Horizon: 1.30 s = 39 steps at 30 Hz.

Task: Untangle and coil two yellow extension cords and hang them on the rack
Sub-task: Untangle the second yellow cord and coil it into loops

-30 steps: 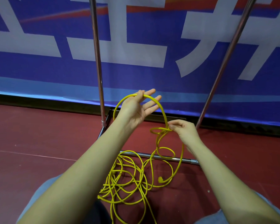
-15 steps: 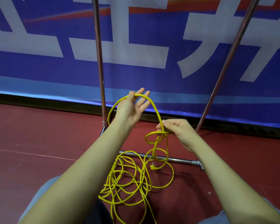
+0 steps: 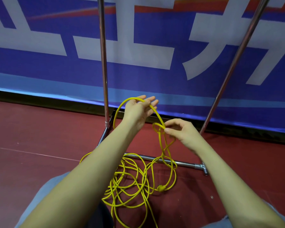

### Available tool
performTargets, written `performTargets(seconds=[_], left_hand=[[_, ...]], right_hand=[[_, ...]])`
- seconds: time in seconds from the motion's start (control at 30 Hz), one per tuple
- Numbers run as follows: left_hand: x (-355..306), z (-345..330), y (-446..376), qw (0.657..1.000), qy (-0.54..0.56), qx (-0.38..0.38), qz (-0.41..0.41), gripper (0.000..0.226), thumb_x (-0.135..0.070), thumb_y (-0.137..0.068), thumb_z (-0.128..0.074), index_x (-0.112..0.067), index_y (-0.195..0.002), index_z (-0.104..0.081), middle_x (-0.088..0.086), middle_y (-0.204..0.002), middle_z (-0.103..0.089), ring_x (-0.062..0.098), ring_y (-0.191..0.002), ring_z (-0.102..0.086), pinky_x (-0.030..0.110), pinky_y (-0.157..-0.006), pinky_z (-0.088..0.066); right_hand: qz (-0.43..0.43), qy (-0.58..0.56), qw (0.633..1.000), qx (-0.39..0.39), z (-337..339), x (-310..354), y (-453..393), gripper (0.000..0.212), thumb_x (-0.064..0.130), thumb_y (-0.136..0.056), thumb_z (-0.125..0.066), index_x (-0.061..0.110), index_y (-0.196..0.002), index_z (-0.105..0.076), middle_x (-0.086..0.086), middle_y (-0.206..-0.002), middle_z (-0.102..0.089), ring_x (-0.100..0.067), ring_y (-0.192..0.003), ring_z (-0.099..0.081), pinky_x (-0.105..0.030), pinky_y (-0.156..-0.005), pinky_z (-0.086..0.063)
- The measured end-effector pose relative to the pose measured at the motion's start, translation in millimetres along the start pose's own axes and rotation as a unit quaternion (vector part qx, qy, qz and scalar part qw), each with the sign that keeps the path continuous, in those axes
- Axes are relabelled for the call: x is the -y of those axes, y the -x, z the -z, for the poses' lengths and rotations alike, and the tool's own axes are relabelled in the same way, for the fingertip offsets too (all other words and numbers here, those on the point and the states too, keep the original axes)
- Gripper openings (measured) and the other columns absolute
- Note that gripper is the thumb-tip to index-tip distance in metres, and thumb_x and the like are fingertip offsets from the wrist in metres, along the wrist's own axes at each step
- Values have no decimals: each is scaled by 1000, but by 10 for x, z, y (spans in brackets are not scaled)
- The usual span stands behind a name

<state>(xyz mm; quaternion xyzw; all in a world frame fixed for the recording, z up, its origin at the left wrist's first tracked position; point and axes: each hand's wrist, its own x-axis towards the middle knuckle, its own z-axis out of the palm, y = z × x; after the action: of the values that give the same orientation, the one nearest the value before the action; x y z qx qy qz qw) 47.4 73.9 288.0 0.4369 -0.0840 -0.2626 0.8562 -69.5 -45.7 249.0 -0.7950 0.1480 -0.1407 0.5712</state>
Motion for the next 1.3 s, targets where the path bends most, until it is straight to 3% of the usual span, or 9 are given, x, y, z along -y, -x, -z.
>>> performTargets(seconds=[0.17, 0.27, 0.4, 0.57, 0.73, 0.83, 1.0, 1.17, 1.3], left_hand=[[40, 100, -22, 995, -98, -10, -20, 8, -6, -98, -46, -12, -100, -41, 12, -110, -63, 25, -83, -69, 38, -69, -57], [91, 148, -44, 993, -119, -12, -18, 9, -8, -99, -44, -13, -94, -38, 16, -102, -65, 33, -77, -70, 44, -73, -58], [137, 184, -76, 993, -112, -33, -33, 8, -8, -98, -48, -8, -102, -41, 17, -95, -65, 28, -69, -72, 36, -65, -60], [190, 66, 9, 997, -46, 40, 40, 13, -9, -97, -50, 4, -99, -50, 17, -91, -66, 15, -70, -72, 23, -63, -57], [164, 40, 42, 994, -57, 93, 12, 31, 12, -83, -60, -3, -105, -44, 13, -90, -69, 20, -76, -72, 33, -74, -59], [144, 61, 11, 992, -104, 57, -39, 27, 10, -82, -63, -6, -98, -48, 7, -84, -72, 22, -80, -71, 37, -78, -58], [115, 187, -61, 996, -72, -24, -57, 20, 8, -82, -65, -5, -92, -54, 10, -79, -70, 21, -78, -70, 26, -69, -58], [97, 214, -83, 994, -71, -62, -58, 17, 7, -82, -66, -5, -86, -56, 10, -73, -68, 26, -77, -68, 29, -70, -58], [48, 127, -26, 996, -63, -32, -56, 16, 6, -83, -65, -6, -86, -55, 14, -79, -67, 27, -76, -68, 31, -68, -58]], right_hand=[[25, -10, 1000, -13, 59, 59, -4, 19, -5, -78, -69, 13, -73, -66, -3, -67, -64, -3, -53, -54, -15, -57, -44], [30, -59, 997, -32, 84, 83, 30, 17, -6, -79, -67, 11, -75, -67, 5, -64, -65, -3, -54, -53, -15, -58, -44], [49, -141, 988, -47, 108, 105, 57, 17, -7, -81, -62, 9, -80, -68, 6, -65, -65, -5, -57, -52, -14, -61, -42], [50, -167, 984, -50, 91, 99, 22, 17, -4, -86, -57, 9, -85, -67, 8, -68, -67, 0, -61, -52, -17, -66, -38], [56, -197, 975, -84, 83, 103, -4, 15, -5, -85, -58, 7, -83, -66, 6, -69, -67, -3, -62, -52, -17, -62, -39], [48, -152, 985, -71, 88, 127, -1, 13, -5, -82, -62, 8, -81, -66, 6, -67, -65, -3, -60, -53, -14, -62, -41], [26, -36, 999, -22, 76, 150, 43, 11, 0, -80, -69, 10, -79, -70, 1, -77, -69, 2, -69, -62, -8, -71, -44], [-1, 3, 1000, -30, 167, 61, 40, 24, -10, -77, -67, 15, -77, -67, -2, -71, -57, 2, -56, -49, -8, -59, -40], [-29, 1, 999, -24, 130, -40, 24, 23, 0, -84, -65, 16, -100, -64, -5, -95, -63, -2, -75, -58, -6, -71, -45]])
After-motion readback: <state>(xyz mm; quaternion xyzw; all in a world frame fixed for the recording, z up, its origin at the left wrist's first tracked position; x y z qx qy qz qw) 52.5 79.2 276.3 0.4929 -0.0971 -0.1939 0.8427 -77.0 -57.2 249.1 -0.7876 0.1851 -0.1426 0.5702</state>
